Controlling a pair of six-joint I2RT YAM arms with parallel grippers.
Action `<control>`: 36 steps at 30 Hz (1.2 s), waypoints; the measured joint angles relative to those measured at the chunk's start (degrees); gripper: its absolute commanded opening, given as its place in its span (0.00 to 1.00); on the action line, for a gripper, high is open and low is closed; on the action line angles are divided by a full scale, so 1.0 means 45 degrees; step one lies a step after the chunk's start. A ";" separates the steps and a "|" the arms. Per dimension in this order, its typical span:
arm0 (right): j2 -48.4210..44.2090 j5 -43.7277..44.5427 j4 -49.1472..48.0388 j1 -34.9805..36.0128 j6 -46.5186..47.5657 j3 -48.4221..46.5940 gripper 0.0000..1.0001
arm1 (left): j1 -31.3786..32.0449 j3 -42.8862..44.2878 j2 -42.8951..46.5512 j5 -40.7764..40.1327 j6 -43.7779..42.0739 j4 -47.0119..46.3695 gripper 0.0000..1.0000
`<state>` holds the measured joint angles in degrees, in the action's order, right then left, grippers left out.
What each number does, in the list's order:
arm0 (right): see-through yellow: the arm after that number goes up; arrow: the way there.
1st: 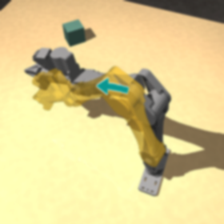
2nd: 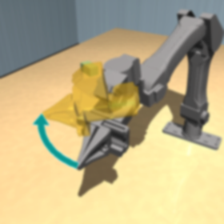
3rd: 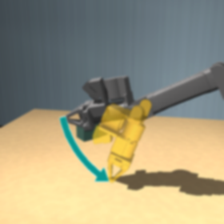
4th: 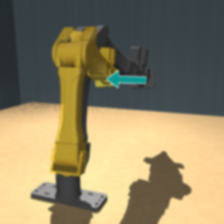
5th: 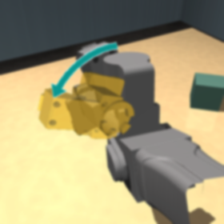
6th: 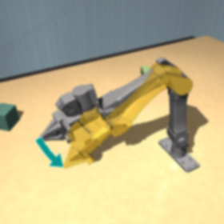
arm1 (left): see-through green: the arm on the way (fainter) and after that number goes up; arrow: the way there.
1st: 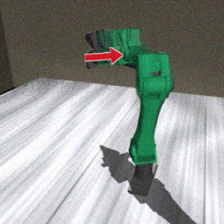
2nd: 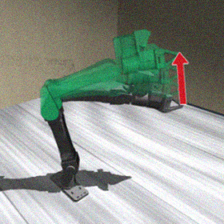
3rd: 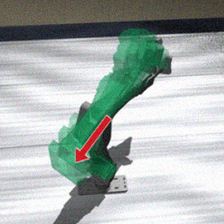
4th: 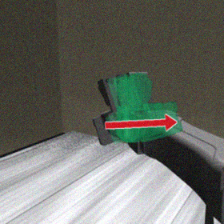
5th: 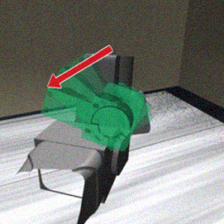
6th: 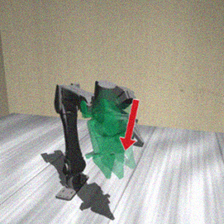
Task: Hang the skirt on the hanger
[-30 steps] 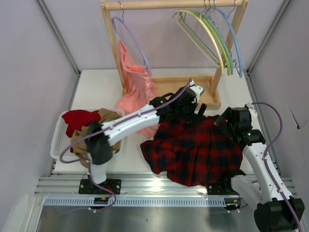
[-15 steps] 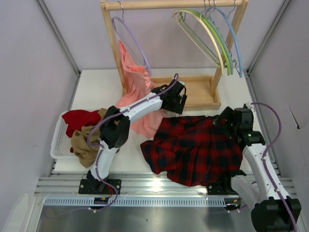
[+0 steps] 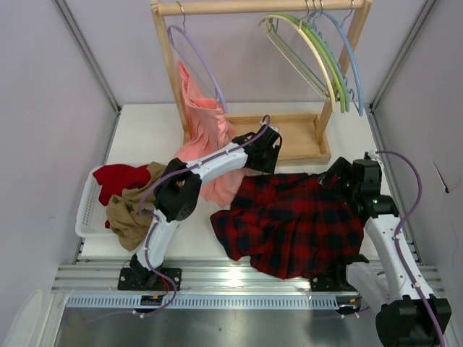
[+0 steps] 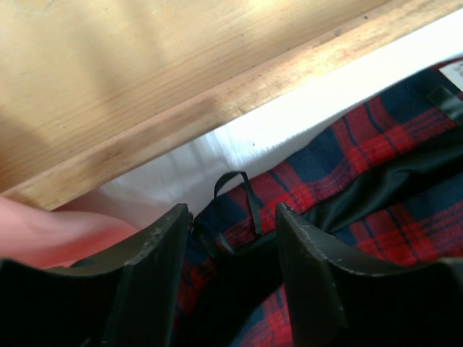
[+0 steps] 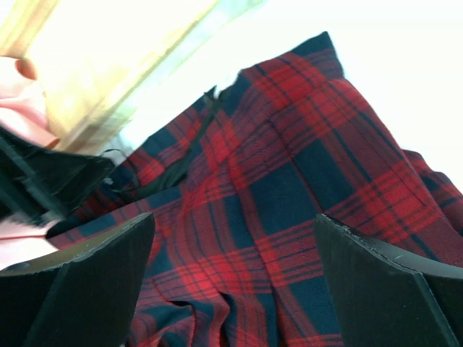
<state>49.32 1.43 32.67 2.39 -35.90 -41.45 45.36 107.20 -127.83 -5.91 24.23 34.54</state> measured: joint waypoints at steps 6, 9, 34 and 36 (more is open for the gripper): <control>-0.0015 -0.0151 0.0044 0.0000 0.0136 -0.0432 0.99 | -0.0005 0.0000 -0.0481 -0.0175 0.0092 -0.0238 0.44; -0.0015 -0.0155 0.0073 -0.0005 0.0233 -0.0699 0.99 | -0.0005 0.0000 -0.0612 -0.0311 0.0194 -0.0233 0.29; -0.4289 -0.2302 -0.0359 -0.0010 0.2516 -0.0627 0.97 | 0.0355 -0.2798 0.6883 -0.1044 0.0165 -0.1292 0.00; -0.4294 -0.2686 -0.0510 -0.0010 0.2812 -0.1025 0.97 | 0.0437 -0.2871 0.7393 -0.1355 0.0146 -0.1268 0.00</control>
<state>30.00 -10.66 30.37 2.35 -23.24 -46.06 47.33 94.28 -94.56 -12.01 24.88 28.84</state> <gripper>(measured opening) 0.970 0.006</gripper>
